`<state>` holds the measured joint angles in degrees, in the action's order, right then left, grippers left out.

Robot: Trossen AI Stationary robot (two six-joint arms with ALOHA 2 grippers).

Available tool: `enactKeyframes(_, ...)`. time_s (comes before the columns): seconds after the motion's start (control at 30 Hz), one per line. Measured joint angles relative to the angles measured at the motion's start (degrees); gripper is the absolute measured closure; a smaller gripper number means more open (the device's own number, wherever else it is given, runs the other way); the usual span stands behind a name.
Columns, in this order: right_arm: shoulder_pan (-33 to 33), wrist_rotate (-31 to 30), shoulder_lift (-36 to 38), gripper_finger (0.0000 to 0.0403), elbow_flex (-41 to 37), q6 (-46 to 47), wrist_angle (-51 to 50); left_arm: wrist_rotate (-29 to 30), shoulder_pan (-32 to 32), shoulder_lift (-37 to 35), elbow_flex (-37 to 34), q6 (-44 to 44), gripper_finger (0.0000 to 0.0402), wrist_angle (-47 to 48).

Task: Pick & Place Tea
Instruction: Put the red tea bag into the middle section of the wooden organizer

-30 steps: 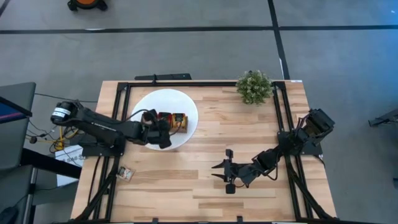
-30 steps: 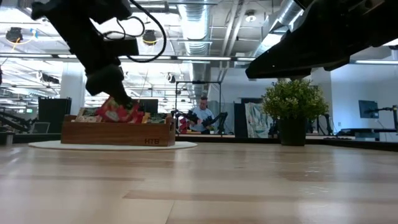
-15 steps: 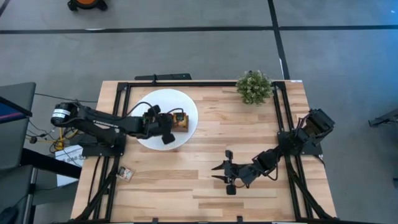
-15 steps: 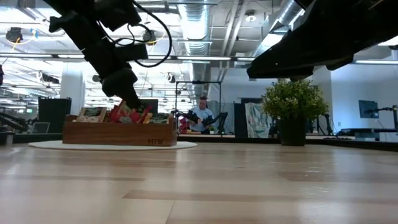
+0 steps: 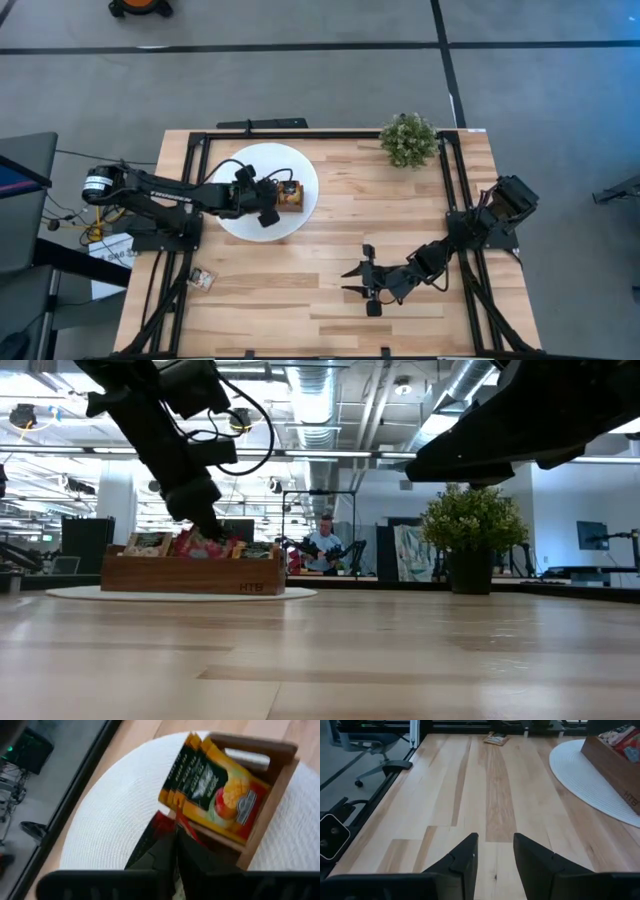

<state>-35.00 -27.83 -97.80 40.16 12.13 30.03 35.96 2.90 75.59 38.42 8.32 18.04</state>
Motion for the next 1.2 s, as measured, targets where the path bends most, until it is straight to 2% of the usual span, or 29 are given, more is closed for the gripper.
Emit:
enactKeyframes(0.17, 0.0, 0.0, 0.0, 0.0284, 0.0, 0.0, 0.0, 0.1, -1.4, 0.0, 0.0, -3.5, 0.0339, 3.2)
enactKeyframes(0.3, 0.0, 0.0, 0.0, 0.0284, 0.0, 0.0, 0.0, 2.7, -3.9, 0.0, 0.0, -7.5, 0.0302, 4.5)
enactKeyframes(0.47, 0.0, 0.0, 0.0, 0.0284, 0.0, 0.0, 0.0, 4.2, -7.7, 0.0, 0.0, -10.3, 0.0288, 6.3)
enactKeyframes(0.63, 0.0, 0.0, 0.0, 0.0284, 0.0, 0.0, 0.0, 7.9, -9.3, -1.4, 0.0, -5.2, 0.0299, 9.6)
enactKeyframes(0.9, -0.2, 0.5, 0.0, 0.0284, 0.0, 0.0, 0.4, 8.5, -9.0, -8.7, 0.0, 4.6, 0.0307, 13.5)
enactKeyframes(1.07, -0.2, 0.7, 0.0, 0.0284, 0.0, 0.0, 0.5, 5.6, -9.0, -13.3, 0.0, 6.4, 0.0282, 10.3)
enactKeyframes(1.2, 0.3, 0.8, 0.0, 0.0284, 0.0, 0.0, 0.5, 2.2, -7.5, -12.9, 0.0, 5.2, 0.0254, 6.5)
